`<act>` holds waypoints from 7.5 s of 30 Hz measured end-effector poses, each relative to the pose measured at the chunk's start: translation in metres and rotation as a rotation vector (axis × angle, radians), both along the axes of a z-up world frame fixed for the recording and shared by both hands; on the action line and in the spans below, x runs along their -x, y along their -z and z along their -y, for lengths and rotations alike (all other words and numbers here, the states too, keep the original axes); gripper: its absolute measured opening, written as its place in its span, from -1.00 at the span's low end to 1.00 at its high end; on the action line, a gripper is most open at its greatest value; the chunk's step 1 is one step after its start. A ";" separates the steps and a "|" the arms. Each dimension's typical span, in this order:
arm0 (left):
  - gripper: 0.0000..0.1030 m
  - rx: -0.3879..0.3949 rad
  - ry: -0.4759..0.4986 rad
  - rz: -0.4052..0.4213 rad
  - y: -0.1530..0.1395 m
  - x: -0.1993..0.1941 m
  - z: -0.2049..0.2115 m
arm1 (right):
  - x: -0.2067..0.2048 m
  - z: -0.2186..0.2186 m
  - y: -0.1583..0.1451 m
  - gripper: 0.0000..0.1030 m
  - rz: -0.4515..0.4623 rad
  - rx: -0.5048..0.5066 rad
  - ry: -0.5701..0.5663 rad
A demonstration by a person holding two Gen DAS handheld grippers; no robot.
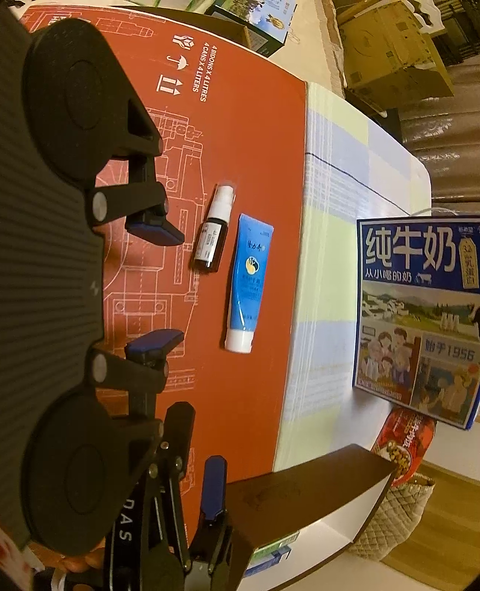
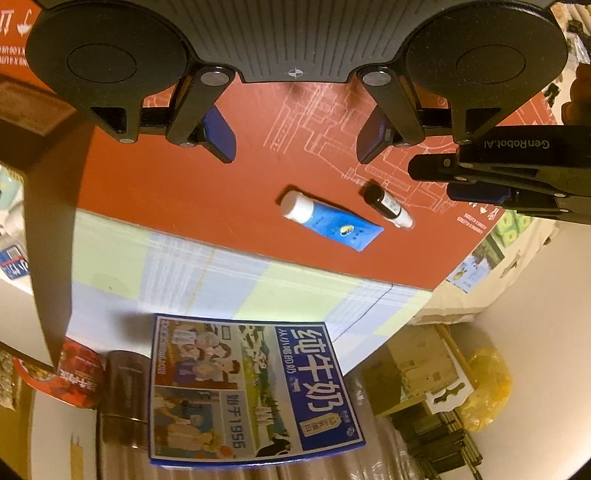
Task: Organize rigid objects
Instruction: 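Move both grippers back over the blue tube and spray bottle, then grasp the brown spray bottle with the left gripper, then grasp the blue hand-cream tube with the right gripper, then carry the spray bottle and blue tube over the cardboard box, then open the left gripper to drop the spray bottle while the right releases the tube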
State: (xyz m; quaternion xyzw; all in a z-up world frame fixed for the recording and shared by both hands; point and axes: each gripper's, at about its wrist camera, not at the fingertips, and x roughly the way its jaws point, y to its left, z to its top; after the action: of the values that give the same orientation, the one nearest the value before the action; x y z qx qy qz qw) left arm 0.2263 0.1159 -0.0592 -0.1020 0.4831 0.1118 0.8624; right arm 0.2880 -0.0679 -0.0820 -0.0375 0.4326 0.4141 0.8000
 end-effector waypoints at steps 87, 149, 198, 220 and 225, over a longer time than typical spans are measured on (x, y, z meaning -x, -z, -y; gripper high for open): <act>-0.62 0.010 0.073 -0.102 0.070 0.005 -0.022 | 0.020 -0.022 0.067 -0.39 0.061 0.137 -0.121; -0.63 -0.016 0.307 0.227 -0.060 -0.043 0.108 | -0.009 0.129 -0.046 -0.33 0.100 -0.111 0.216; -0.63 -0.143 0.496 0.110 0.006 -0.358 0.262 | -0.285 0.255 0.004 -0.33 0.031 0.084 0.498; -0.41 -0.158 0.534 0.125 0.017 -0.381 0.270 | -0.304 0.252 0.016 -0.32 0.052 0.126 0.494; -0.33 -0.157 0.536 0.131 0.015 -0.378 0.267 | -0.306 0.252 0.015 -0.32 0.057 0.128 0.498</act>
State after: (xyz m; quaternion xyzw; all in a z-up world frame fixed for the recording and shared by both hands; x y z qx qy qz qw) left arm 0.6045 -0.1515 -0.0739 0.0893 0.4259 -0.0898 0.8959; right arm 0.5935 -0.3194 -0.0973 0.0080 0.4313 0.1748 0.8851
